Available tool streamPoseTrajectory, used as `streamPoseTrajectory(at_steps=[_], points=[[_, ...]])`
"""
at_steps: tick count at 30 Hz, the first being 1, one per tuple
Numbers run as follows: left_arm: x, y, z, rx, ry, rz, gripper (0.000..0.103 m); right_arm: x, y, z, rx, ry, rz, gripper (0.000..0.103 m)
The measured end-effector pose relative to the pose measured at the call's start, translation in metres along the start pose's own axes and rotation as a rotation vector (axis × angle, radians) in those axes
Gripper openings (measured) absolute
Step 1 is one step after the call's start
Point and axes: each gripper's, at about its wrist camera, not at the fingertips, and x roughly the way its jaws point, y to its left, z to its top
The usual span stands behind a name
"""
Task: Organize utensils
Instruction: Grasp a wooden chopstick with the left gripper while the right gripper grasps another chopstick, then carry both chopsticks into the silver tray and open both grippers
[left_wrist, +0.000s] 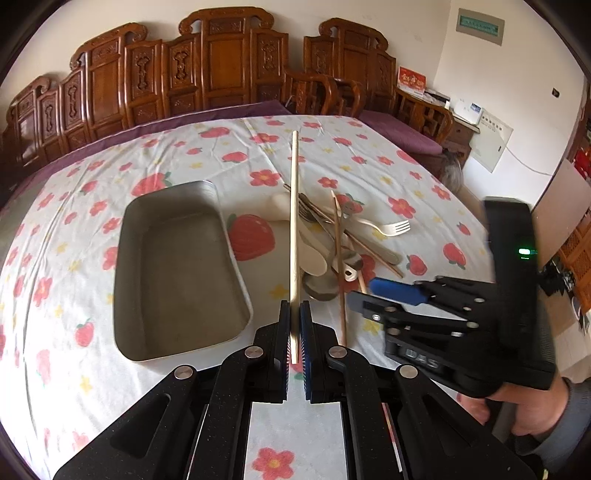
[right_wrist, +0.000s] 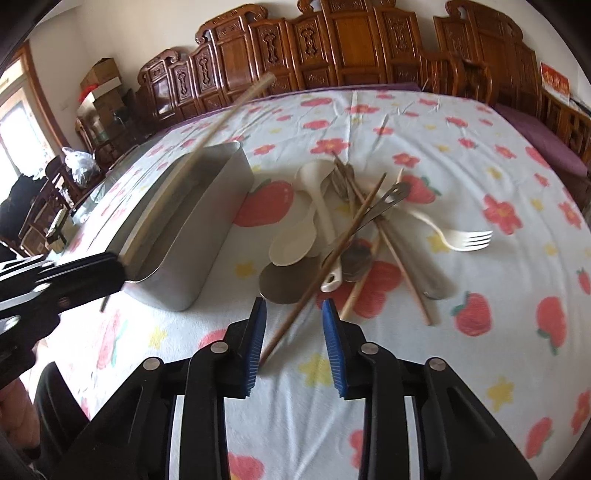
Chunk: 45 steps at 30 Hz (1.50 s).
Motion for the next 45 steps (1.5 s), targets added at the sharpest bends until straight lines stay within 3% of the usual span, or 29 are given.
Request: streamPoseTrajectory(at_steps=[12,16,19,33,45], points=[[-0.015,0.01,-0.006,-0.026,-0.026,0.012,0.004,0.03,0.01,0.001,0.009,0.075,-0.119,0.029],[-0.02,0.013,-0.007,-0.03,-0.033,0.015,0.004,0.031,0.008,0.001,0.019,0.094,-0.167,0.01],[-0.022,0.015,-0.007,-0.033,-0.041,0.019,0.004,0.029,0.004,0.001,0.048,0.109,-0.179,0.006],[-0.033,0.043,-0.006,-0.068,-0.064,0.066,0.004,-0.014,0.006,0.01,0.039,0.036,-0.176,0.006],[-0.019,0.08,-0.008,-0.125,-0.025,0.121,0.004,-0.034,0.059,0.039,-0.075,-0.027,-0.103,0.006]])
